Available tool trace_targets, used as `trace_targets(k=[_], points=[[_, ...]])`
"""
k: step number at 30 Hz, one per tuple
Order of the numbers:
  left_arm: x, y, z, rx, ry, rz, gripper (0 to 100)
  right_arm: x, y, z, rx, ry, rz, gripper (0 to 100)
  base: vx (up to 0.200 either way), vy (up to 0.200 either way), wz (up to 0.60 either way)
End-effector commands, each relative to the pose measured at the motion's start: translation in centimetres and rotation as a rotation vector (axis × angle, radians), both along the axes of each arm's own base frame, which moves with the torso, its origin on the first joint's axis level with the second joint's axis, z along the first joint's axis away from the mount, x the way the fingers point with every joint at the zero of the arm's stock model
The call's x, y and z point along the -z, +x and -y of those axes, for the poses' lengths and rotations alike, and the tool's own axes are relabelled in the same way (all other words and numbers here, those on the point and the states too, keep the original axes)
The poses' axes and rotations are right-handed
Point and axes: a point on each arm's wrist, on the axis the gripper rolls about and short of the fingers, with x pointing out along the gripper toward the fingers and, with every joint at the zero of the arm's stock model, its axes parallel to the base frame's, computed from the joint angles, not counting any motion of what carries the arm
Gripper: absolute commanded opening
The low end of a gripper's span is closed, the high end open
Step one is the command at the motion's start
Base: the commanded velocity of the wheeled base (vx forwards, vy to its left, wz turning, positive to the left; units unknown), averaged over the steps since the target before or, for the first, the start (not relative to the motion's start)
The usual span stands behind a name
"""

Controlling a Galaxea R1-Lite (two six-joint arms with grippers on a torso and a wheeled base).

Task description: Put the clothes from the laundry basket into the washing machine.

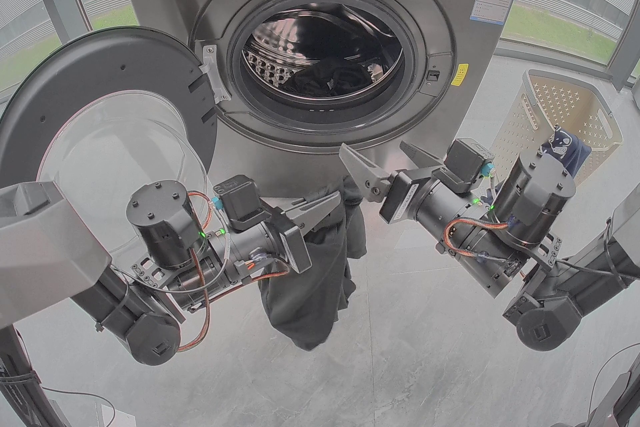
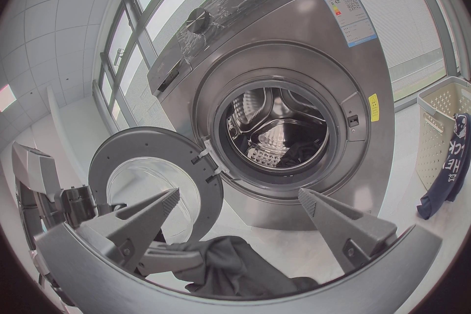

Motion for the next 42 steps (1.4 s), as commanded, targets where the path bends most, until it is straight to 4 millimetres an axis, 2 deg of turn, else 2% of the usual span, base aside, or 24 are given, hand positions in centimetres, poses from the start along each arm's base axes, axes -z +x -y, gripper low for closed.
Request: trace_targets(k=[1,10,14,16,26,34,42], points=[[-1.0,0.5,0.2,-0.038,-0.037,0.026,0,0.8,-0.3,0.3,0.002,-0.023,-0.023,100,0.0,0.0,0.0],[-4.0,2.1,0.9,-0.153,-0.13,0.085,0,2.0,-0.6,0.9,0.008,-0.057,-0.051,100,0.0,0.0,0.0],[-4.5,2.5,1.1,-0.176,-0.14,0.088,0,2.7,-0.9,0.7,-0.003,-0.076,-0.07,100,0.0,0.0,0.0],[-5.1,2.7,1.3,-0.178,-0.146,0.094,0,3.8,-0.6,0.3,-0.003,-0.099,-0.093,100,0.0,0.0,0.0],[-7.4,2.7,1.3,-0.205,-0.175,0.12,0,6.4,0.9,-0.2,0.008,-0.126,-0.119,100,0.0,0.0,0.0],[-7.7,2.6,1.2,-0.205,-0.181,0.127,0,7.6,2.7,0.5,0.039,-0.136,-0.111,100,0.0,0.0,0.0],[-8.1,2.5,1.0,-0.206,-0.186,0.135,0,8.6,3.2,0.2,0.039,-0.137,-0.112,100,0.0,0.0,0.0]])
